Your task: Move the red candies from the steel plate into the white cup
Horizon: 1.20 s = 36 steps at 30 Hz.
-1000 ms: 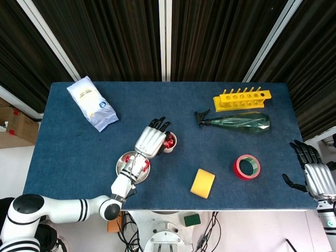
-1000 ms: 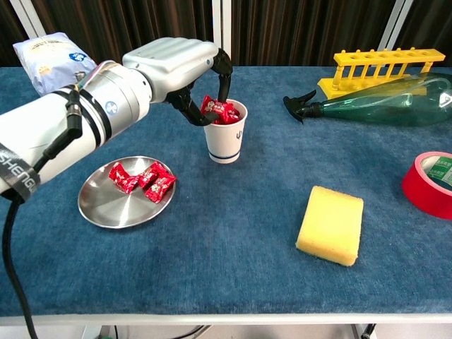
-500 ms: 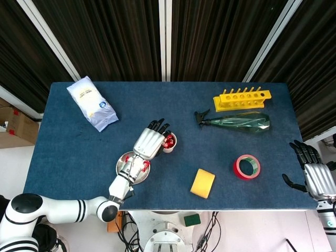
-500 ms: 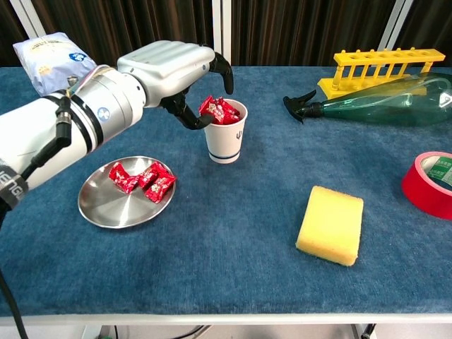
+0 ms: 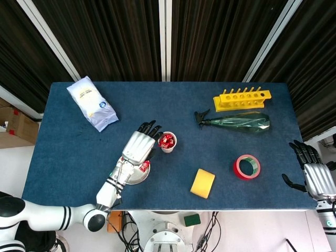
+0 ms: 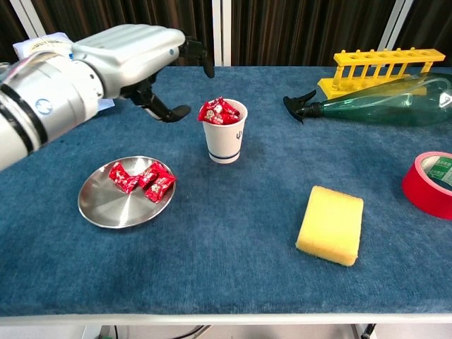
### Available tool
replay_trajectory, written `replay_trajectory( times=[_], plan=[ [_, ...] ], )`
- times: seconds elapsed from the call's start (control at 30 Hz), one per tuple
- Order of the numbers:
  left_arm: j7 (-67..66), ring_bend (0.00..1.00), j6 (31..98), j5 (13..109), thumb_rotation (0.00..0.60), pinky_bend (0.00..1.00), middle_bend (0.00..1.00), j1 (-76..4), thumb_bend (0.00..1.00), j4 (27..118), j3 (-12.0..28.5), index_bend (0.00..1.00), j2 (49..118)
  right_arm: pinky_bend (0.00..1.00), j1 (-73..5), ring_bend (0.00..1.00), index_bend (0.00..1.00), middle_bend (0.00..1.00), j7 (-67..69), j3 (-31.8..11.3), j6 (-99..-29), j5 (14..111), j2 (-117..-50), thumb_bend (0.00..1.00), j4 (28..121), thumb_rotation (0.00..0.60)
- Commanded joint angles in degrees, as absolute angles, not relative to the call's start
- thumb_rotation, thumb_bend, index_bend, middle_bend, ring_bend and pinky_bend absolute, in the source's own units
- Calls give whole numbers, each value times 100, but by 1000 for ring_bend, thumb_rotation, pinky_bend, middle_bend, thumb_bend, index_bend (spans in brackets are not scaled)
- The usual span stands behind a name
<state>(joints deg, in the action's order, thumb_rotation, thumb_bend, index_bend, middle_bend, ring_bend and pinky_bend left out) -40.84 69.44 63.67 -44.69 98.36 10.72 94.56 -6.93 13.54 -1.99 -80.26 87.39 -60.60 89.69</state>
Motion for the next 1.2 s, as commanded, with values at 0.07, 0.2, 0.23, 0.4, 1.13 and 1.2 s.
replay_trajectory(
  times=[0.07, 0.2, 0.23, 0.4, 1.13, 1.2],
  plan=[
    [-3931, 58, 7081, 6317, 600, 160, 184, -4098, 341, 10217, 740, 301, 9015, 0, -692, 0, 8, 5, 1325, -195, -8025, 8740, -6067, 280, 8979, 600],
    [-3680, 58, 6982, 6190, 600, 159, 184, -3884, 340, 10301, 529, 314, 8746, 0, -682, 0, 8, 5, 1293, -190, -8046, 8752, -6075, 282, 8993, 600],
    [-3589, 58, 6931, 6186, 600, 159, 184, -3836, 340, 10268, 465, 320, 8697, 0, -681, 0, 8, 5, 1285, -191, -8048, 8750, -6078, 282, 8995, 600],
    [-3302, 58, 6707, 6354, 600, 159, 176, -3722, 340, 9908, 215, 356, 8642, 0, -690, 0, 8, 5, 1236, -189, -8022, 8740, -6093, 281, 8998, 600],
    [-2306, 49, 6298, 7629, 600, 159, 165, -3549, 340, 8370, -162, 371, 9113, 0, -690, 0, 8, 5, 1265, -196, -8015, 8724, -6078, 280, 8995, 600],
    [-2331, 49, 6294, 7627, 600, 159, 165, -3536, 340, 8320, -136, 371, 9126, 0, -696, 0, 8, 5, 1262, -194, -8000, 8724, -6079, 280, 8993, 600]
  ],
)
